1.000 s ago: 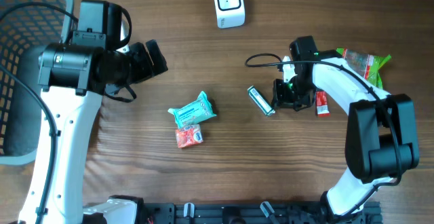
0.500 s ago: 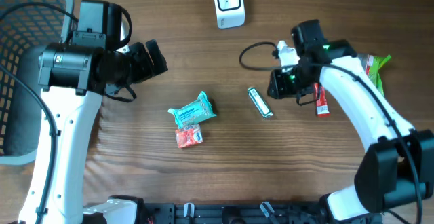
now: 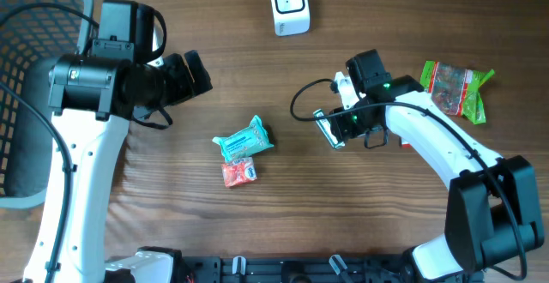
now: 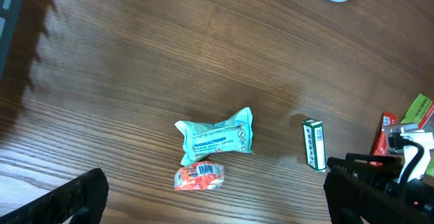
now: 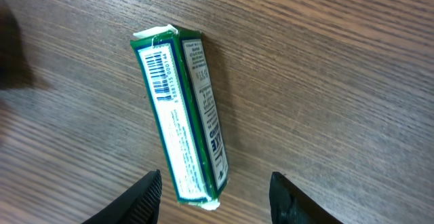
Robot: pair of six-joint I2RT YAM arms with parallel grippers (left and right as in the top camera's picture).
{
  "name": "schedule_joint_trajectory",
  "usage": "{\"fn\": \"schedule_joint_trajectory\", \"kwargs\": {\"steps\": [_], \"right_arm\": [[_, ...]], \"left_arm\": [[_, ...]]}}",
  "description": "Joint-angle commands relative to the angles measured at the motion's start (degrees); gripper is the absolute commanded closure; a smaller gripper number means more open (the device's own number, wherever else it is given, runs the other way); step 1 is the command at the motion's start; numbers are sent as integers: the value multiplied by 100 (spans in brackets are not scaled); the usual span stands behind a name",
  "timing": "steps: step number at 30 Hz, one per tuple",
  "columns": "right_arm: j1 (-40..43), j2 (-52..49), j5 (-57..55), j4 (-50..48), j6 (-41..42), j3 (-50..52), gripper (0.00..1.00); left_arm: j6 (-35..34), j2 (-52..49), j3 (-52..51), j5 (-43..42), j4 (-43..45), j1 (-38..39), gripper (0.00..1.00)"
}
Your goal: Scan the item barcode
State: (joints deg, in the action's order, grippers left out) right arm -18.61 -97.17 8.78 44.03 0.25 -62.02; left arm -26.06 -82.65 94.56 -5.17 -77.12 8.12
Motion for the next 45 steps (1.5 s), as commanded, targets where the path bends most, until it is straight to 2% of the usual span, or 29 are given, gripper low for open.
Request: {"fn": "schedule_joint_trajectory", "kwargs": {"steps": [1,17,22,45], "right_arm": [[-20,-22,116,-195,-177,195,48],[-170,-22,162,-551,-201,439,51],[-297,-24,59,-549,-435,439,51],[-297,-24,-63,-501,-321,442,53]], "left_arm": [[-4,-2,33,57,-2,-37,0],[-4,-2,33,57,-2,-37,0],[-4,-2,33,55,-2,-37,0],[-4,-2,33,55,-2,-37,0]]}}
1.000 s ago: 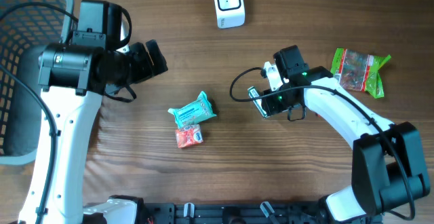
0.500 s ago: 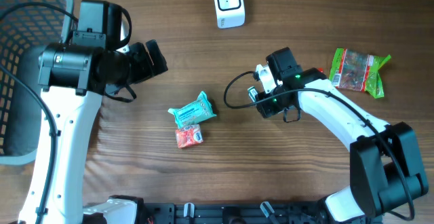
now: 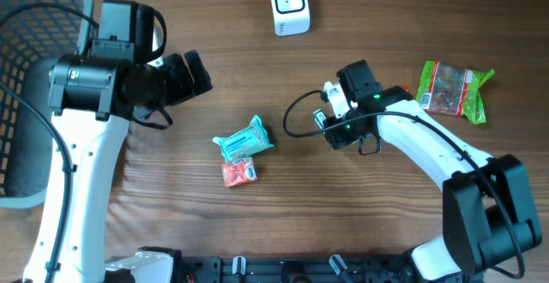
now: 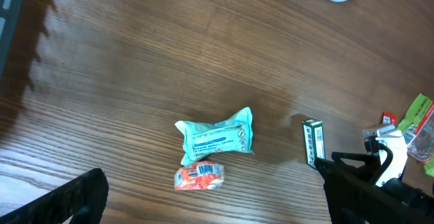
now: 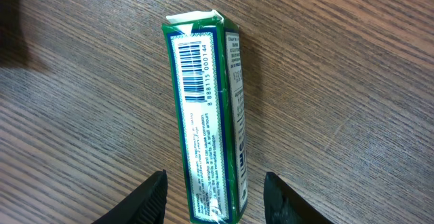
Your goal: Scan the item barcode
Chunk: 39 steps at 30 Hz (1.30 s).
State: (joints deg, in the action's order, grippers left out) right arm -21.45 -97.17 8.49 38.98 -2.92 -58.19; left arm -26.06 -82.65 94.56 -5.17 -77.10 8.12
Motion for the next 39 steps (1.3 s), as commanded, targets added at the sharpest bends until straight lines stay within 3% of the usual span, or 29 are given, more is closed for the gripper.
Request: {"fn": "schedule_joint_trajectory", "kwargs": {"steps": [1,14,20,39], "right_arm": [[-13,-24,-33,4,-7,59,53],[-15,-33,367,-393,-7,358,53],[-13,-37,-273,-627,11,540,55],[-13,-39,-245,-1110,164,883,62]], "left_arm": [[-4,-2,33,55,-4,-37,0],[-4,-2,33,57,-4,-37,0],[-4,-2,33,55,-4,-37,0],[-4,-2,33,55,-4,-37,0]]}}
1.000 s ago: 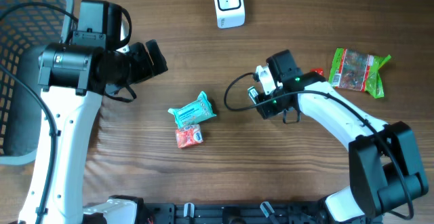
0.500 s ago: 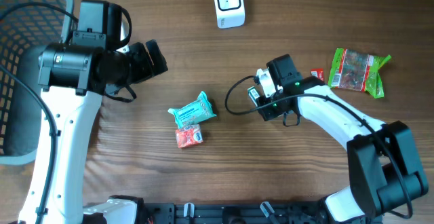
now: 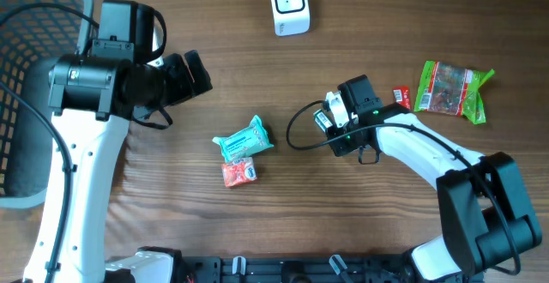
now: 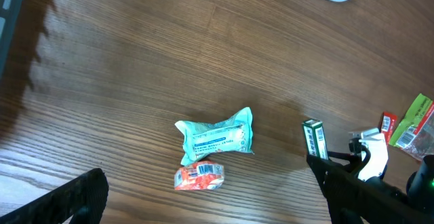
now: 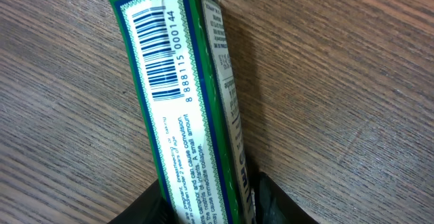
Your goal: Scan the item barcode
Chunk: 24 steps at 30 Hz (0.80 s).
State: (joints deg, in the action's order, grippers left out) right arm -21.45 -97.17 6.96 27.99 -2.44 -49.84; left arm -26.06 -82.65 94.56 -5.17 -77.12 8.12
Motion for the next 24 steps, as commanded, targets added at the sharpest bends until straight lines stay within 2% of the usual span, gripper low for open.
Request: {"fn": "schedule_joint_trajectory", "kwargs": {"steps": [1,7,13,18,24], "right_arm": [[-13,-39,-85,2,118,48,62],[-13,-7,273,33,109,-13,78],[-13,487,977,310,116,-407,80],[-13,960,1034,1338,262,-1322,84],[-13,922,1032,3139,249,-3152,88]], "left_arm": [[-4,-2,33,55,-2,-37,0],[-4,-2,33,55,-2,-37,0],[-4,-2,33,55,-2,-37,0],[-4,-2,33,55,-2,-37,0],[-4,-2,33,55,-2,-37,0]]}}
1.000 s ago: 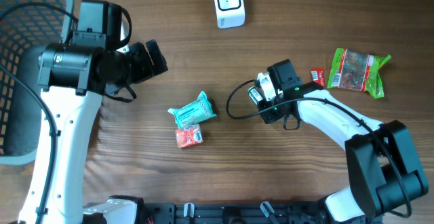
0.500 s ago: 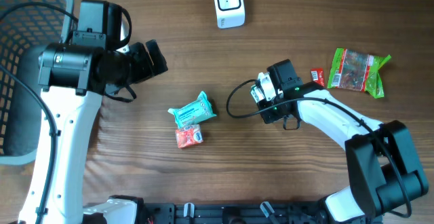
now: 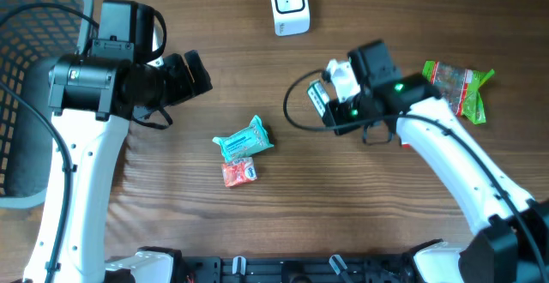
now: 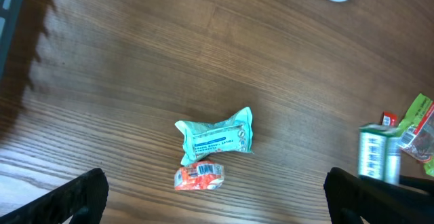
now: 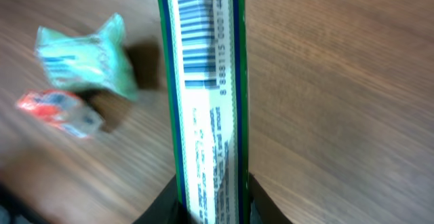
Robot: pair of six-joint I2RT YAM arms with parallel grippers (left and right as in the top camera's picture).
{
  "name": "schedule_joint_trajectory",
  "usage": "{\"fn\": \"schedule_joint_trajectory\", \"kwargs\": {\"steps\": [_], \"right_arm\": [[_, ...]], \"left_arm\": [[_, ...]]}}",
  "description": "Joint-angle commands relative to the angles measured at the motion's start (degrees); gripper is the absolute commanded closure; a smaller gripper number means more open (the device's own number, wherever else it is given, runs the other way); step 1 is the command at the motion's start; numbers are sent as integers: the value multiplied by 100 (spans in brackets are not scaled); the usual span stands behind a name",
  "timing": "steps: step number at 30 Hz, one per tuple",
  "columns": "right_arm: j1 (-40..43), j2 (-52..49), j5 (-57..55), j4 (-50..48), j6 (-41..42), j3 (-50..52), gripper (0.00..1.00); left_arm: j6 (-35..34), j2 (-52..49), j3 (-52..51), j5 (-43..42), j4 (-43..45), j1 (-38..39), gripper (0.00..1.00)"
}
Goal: Scan the item barcode
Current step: 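Hold the green-white box up to the white scanner with the right gripper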
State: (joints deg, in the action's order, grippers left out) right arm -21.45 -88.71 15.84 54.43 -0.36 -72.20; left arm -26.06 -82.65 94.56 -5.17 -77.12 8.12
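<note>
A long green box [image 5: 207,81] with a white barcode face is held off the table, my right gripper [image 5: 210,200] shut on its lower end. From overhead the green box [image 3: 319,103] hangs at the right gripper [image 3: 330,110], mid-table, below and right of the white scanner [image 3: 289,5]. The barcode faces the right wrist camera. In the left wrist view the box [image 4: 376,157] shows blurred at the right and the scanner at the top edge. My left gripper [image 4: 217,203] hangs open, high over the table's left.
A teal packet [image 3: 243,139] and a red-orange packet [image 3: 239,172] lie together mid-table. A green and red snack bag [image 3: 455,88] lies at the right. A grey basket stands at the far left.
The right gripper's fingers stood either side of the green box lying on the table; now it is shut on the box and holds it raised, a little farther back. The left arm has not moved.
My right gripper was open above the green box, which lay askew to it. Then it was lined up along the box, then lower with a finger on each side. Now the box is held off the table, barcode showing. The left arm stayed still throughout.
</note>
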Motion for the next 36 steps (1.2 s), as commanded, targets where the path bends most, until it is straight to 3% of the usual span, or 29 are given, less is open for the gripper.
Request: {"fn": "schedule_joint_trajectory", "kwargs": {"steps": [1,6,10,13,18,24,31,36], "right_arm": [[-13,68,144,675,52,-1204,88],[-13,-516,140,2035,46,-3246,88],[-13,-1917,59,3679,-205,-5838,87],[-13,-2605,343,3622,-247,-6677,86],[52,-3174,1134,3338,-273,-6690,82],[52,-3716,374,3615,-247,-6544,82],[52,-3783,-579,3388,-125,-5237,82],[125,-3783,-979,2621,236,-4164,81]], "left_arm": [[-4,-2,33,55,-2,-37,0],[-4,-2,33,57,-2,-37,0],[-4,-2,33,55,-2,-37,0],[-4,-2,33,57,-2,-37,0],[-4,-2,33,55,-2,-37,0],[-4,-2,33,55,-2,-37,0],[-4,-2,33,55,-2,-37,0],[-4,-2,33,57,-2,-37,0]]}}
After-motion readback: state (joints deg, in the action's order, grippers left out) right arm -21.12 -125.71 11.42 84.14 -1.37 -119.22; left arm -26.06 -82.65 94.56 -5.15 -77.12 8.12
